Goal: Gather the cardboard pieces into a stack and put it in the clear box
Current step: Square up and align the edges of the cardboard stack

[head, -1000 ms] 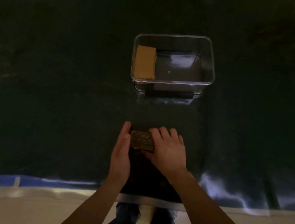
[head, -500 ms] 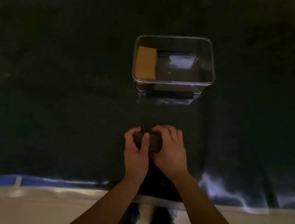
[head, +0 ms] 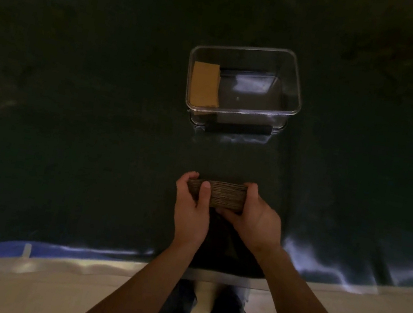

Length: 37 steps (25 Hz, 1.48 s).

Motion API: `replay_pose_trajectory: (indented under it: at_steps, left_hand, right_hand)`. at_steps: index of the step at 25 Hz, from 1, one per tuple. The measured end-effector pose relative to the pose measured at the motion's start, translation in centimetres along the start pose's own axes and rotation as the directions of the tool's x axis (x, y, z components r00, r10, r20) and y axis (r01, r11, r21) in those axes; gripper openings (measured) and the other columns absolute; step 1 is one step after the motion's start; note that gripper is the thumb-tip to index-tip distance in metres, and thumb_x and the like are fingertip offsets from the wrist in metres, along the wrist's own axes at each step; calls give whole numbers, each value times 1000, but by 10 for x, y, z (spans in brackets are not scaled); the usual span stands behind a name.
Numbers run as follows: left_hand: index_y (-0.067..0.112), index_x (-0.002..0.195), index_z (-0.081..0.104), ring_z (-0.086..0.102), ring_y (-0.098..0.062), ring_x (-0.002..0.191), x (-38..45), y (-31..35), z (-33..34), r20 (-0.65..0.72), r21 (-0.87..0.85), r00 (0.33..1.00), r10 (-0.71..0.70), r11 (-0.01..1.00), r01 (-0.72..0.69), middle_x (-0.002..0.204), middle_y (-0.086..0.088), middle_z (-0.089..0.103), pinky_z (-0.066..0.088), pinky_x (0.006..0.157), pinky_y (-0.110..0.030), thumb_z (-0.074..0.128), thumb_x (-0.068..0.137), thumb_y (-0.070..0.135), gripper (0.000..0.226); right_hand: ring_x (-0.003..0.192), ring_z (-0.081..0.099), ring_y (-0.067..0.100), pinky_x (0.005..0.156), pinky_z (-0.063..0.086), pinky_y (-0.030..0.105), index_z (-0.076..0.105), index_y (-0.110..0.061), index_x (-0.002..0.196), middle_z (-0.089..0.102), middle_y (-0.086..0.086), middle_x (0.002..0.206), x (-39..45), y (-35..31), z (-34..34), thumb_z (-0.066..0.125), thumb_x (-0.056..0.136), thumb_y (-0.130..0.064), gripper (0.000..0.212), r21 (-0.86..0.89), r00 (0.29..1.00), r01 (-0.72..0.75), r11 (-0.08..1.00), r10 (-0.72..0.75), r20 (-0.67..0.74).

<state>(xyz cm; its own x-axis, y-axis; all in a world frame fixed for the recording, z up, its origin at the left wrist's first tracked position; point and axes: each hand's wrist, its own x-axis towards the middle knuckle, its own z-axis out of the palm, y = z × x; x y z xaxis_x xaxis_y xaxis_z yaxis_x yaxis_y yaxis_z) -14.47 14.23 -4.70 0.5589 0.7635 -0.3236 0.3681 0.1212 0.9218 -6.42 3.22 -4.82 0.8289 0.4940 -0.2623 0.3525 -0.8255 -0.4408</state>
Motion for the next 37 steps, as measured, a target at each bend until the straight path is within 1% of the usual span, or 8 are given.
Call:
replay_pose_trajectory:
  at_steps: [5, 11, 15, 19, 22, 26, 29, 37]
  left_hand:
    - [25, 120, 50, 63, -15, 101, 0, 15, -3, -6, 85, 992, 126, 988, -125, 112, -2, 61, 54, 82, -26, 56, 99, 26, 22]
    - [18, 111, 52, 54, -17, 110, -14, 29, 0, 134, 459, 863, 487, 741, -490, 112, -3, 58, 45, 99, -40, 51, 96, 28, 18]
    - [20, 103, 60, 57, -26, 113, -38, 15, 18, 331, 647, 770, 545, 463, -605, 108, -7, 68, 38, 104, -48, 43, 89, 35, 27]
    - [20, 116, 49, 47, -22, 118, -42, 13, 24, 462, 634, 718, 521, 371, -678, 115, -6, 69, 40, 105, -52, 43, 87, 30, 31]
    - [20, 133, 48, 37, -22, 142, -39, 28, 12, 475, 602, 691, 545, 372, -707, 141, -7, 56, 28, 116, -57, 37, 96, 42, 44]
    - [16, 154, 24, 9, -19, 155, -32, 25, -7, 587, 534, 616, 525, 321, -782, 166, -4, 17, 14, 123, -52, 33, 100, 46, 62]
    - [16, 155, 21, 12, -18, 154, -32, 27, -9, 673, 503, 532, 513, 210, -839, 165, -3, 15, 20, 122, -52, 33, 101, 47, 63]
    - [14, 155, 14, 9, -21, 155, -37, 29, -9, 642, 535, 560, 523, 217, -816, 166, -8, 16, 12, 124, -48, 26, 101, 52, 68]
  right_hand:
    - [72, 70, 18, 61, 56, 34, 49, -21, 107, 73, -1, 89, -7, -7, 5, 56, 78, -70, 58, -37, 997, 60, 998, -61, -45]
    - [85, 58, 19, 57, 53, 35, 60, -19, 94, 59, 1, 100, -14, -3, 16, 45, 75, -64, 51, -11, 990, 49, 999, -50, -129]
    - [103, 57, 21, 91, 42, 32, 62, -20, 109, 60, 1, 114, -23, 8, 20, 54, 80, -47, 40, -36, 983, 141, 989, -144, -116]
    - [98, 64, 17, 96, 51, 45, 62, -9, 111, 67, 5, 109, -34, -6, 12, 60, 90, -25, 26, 566, 999, 5, 825, 24, -44]
    - [86, 60, -3, 92, 53, 43, 58, -25, 99, 61, -18, 94, -31, -10, 11, 63, 92, -14, 14, 614, 996, -43, 788, 86, -41]
    - [88, 68, 7, 79, 58, 38, 61, -25, 105, 69, -13, 97, -32, -4, 15, 61, 89, -25, 16, 643, 989, 79, 762, 20, -145]
    - [90, 67, 4, 79, 58, 35, 61, -25, 108, 68, -15, 97, -33, -1, 17, 65, 91, -18, 19, 645, 991, 51, 763, 41, -127]
    - [90, 67, 3, 80, 58, 30, 58, -39, 104, 68, -14, 96, -33, -5, 15, 62, 83, -41, 22, 682, 993, 7, 732, 76, -91]
